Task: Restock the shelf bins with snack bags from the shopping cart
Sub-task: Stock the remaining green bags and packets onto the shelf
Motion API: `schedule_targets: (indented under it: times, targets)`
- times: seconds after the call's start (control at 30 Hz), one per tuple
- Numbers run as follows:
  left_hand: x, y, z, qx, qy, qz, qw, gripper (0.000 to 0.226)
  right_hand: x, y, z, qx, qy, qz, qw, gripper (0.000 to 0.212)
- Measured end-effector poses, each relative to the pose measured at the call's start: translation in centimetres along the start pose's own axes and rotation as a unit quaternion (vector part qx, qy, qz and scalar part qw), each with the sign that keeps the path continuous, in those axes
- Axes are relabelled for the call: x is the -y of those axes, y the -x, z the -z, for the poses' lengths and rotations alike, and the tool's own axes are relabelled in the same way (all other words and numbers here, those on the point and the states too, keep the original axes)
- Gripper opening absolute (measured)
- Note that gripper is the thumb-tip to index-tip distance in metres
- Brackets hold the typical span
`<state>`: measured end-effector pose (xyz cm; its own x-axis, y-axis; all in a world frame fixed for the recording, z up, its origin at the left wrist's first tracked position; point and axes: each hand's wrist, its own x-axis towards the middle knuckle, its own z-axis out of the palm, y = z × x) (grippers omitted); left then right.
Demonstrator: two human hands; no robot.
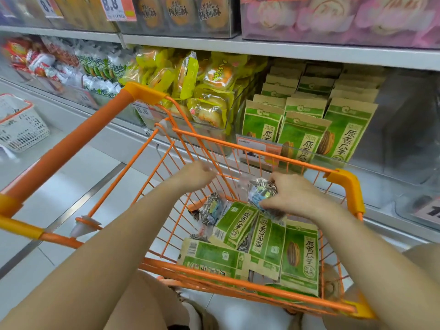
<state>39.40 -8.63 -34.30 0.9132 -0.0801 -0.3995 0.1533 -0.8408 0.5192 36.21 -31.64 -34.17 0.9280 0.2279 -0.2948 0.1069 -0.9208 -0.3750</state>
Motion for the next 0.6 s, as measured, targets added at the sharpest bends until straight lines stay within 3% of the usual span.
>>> schedule_targets:
  times: [0.1, 0.3, 0.43, 0.6]
  targets:
    - [1.6, -2.0, -2.4, 0.070, -0.226, 0.056, 0.970, 0.031, -0.2, 0.1, -0.5, 0.026, 0.033, -0.004, 0.999, 0.041]
    - [1.5, -3.0, -5.9, 0.130, -0.240, 0.118, 0.955, 0.031, -0.3, -0.1, -0.7, 0.025, 0.036, 0.003, 0.999, 0.042]
    - [1.9, -3.0, -7.5, 0.085, -0.294, 0.092, 0.947, 0.043, -0.5, -0.2, -0.5, 0.023, 0.017, 0.012, 1.000, 0.043]
    - [1.9, -3.2, -7.9, 0.086, -0.349, 0.078, 0.930, 0.027, -0.5, 0.3, -0.3, 0.023, 0.006, 0.026, 0.999, 0.050]
